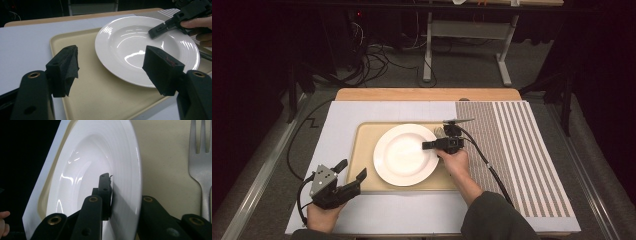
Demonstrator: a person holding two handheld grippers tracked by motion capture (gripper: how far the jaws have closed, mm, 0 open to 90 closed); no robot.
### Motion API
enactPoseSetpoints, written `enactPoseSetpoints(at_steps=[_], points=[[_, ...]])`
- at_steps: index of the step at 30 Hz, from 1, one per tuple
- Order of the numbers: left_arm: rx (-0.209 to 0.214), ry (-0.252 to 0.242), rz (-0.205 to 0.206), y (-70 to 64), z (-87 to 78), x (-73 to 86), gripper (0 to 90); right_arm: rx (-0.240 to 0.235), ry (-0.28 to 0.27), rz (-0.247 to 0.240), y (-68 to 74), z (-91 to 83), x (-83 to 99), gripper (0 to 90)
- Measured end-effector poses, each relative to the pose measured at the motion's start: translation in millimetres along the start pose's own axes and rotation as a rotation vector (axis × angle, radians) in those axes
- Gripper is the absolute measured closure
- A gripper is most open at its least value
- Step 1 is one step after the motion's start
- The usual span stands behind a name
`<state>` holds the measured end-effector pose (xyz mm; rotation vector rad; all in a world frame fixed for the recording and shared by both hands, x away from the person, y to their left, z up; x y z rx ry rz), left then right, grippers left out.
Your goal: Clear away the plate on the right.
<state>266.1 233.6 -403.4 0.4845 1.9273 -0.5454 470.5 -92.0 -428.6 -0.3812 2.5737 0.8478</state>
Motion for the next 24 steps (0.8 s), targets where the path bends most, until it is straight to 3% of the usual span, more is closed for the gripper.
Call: enactPoseSetpoints(at_steps=[11, 24], points=[[-0.002, 0.001, 0.002, -0.2, 0.1, 0.0, 29.6, 0.021, 0.006, -0.024, -9.1, -10.8, -0.4, 74.6], [-0.002, 0.005, 0.005, -1.1, 1.7, -0.1, 29.6, 0.031, 0.007, -0.013, -9.8, -5.6, 3.2, 73.9]])
Point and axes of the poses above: each handheld gripper's, and its own axes: z roughly forward along the jaws, x roughly out of its underside, y roughly to its left, the point moved 1 cm from there along z, roughly forward along the jaws, and after that the axes turned 11 degrees about x, right-handed, at the moved point
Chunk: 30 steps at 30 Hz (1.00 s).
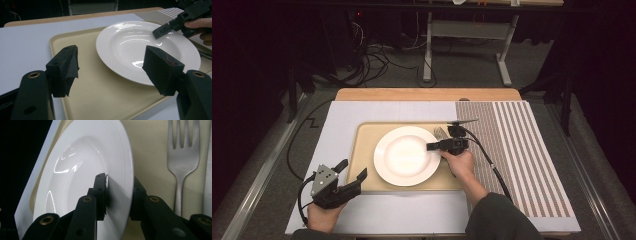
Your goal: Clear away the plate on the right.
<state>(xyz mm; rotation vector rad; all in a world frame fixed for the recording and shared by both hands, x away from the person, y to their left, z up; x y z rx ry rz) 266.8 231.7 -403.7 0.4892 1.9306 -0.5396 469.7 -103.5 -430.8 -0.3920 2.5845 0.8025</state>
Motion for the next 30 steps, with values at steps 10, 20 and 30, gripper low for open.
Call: enactPoseSetpoints(at_steps=[10, 20, 30], points=[[0.001, 0.003, -0.001, 0.4, 0.1, 0.2, 29.6, 0.007, 0.021, -0.008, 3.1, 8.7, 1.6, 71.7], [0.000, 0.002, 0.000, 0.1, 0.3, 0.2, 29.6, 0.011, 0.032, -0.034, 1.0, 7.3, 2.6, 68.0], [-0.001, 0.003, 0.000, 0.1, 0.3, 0.2, 29.6, -0.004, 0.005, -0.026, -9.2, -4.3, 1.1, 59.4]])
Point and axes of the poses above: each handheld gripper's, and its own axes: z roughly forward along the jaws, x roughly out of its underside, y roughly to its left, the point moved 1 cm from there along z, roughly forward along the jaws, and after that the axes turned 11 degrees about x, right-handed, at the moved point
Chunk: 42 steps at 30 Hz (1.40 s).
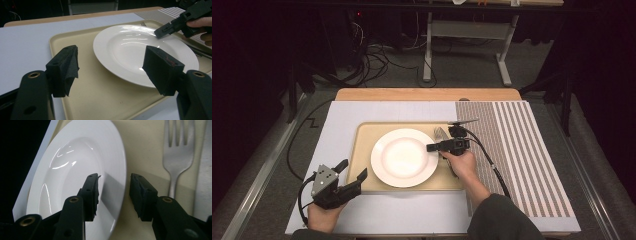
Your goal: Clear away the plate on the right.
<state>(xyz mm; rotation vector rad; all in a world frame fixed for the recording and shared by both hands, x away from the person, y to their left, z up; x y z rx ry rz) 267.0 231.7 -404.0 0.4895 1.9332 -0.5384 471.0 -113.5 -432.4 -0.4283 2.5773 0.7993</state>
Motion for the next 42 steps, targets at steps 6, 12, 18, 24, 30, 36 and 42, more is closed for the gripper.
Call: enactPoseSetpoints(at_steps=[6, 12, 18, 24, 30, 36, 42], points=[[-0.001, 0.003, 0.000, -0.1, 0.7, 0.0, 29.6, -0.010, -0.017, 0.010, -9.9, -7.3, 2.1, 59.1], [-0.003, 0.003, 0.000, 0.0, 0.6, 0.1, 29.6, -0.023, -0.038, 0.020, -16.7, -14.1, 3.8, 59.0], [-0.003, 0.004, 0.000, 0.1, 0.7, 0.1, 29.6, -0.021, -0.049, 0.022, -21.9, -20.3, 4.6, 57.7], [-0.004, 0.004, 0.000, 0.2, 0.6, 0.1, 29.6, -0.023, -0.061, 0.028, -26.6, -26.6, 5.9, 57.1], [-0.005, 0.005, 0.000, 0.3, 0.5, 0.3, 29.6, -0.029, -0.078, 0.035, -33.3, -33.3, 8.0, 56.1], [-0.005, 0.007, -0.001, 0.4, 0.0, 0.4, 29.6, -0.026, -0.090, 0.046, -41.6, -38.8, 11.0, 55.4], [-0.006, 0.007, -0.002, 0.6, -0.1, 0.4, 29.6, -0.021, -0.103, 0.049, -46.6, -45.7, 12.3, 55.5]])
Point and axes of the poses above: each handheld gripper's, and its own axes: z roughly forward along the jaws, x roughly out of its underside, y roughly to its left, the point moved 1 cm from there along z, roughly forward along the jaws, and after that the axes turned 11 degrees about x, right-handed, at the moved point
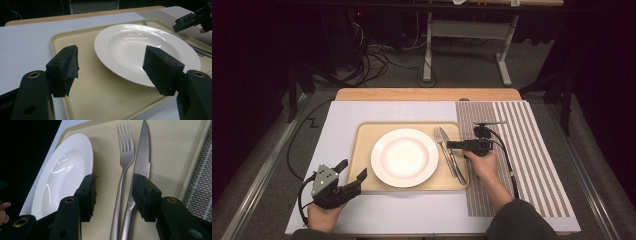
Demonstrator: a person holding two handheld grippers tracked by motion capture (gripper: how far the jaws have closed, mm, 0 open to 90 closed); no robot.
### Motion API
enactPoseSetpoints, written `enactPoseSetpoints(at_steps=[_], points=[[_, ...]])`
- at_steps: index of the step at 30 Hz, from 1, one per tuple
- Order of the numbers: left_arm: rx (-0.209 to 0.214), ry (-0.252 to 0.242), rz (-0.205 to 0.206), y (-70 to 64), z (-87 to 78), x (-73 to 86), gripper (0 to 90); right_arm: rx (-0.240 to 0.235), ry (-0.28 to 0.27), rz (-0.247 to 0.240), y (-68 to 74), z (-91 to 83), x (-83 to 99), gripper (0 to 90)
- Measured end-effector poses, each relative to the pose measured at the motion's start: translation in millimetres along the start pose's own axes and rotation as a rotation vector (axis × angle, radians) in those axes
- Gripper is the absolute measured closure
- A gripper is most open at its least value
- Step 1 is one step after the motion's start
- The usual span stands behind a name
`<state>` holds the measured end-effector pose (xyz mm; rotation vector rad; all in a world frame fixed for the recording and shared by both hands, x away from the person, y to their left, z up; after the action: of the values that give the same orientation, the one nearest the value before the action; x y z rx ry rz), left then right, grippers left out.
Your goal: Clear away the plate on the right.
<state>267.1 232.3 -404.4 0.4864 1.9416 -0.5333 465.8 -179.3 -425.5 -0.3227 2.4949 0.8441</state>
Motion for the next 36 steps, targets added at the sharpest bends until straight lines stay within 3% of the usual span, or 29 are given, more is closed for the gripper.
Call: enactPoseSetpoints(at_steps=[36], points=[[-0.001, -0.001, 0.000, -0.1, -0.1, 0.0, 29.5, 0.024, -0.038, 0.011, -29.0, -31.2, 12.5, 55.7]])
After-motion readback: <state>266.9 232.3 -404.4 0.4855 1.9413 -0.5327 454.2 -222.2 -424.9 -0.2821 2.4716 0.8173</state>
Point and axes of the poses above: each handheld gripper's, and its own axes: z roughly forward along the jaws, x roughly out of its underside, y roughly to its left, the point moved 1 cm from there along z, roughly forward along the jaws, and after that the axes turned 11 degrees about x, right-handed, at the moved point
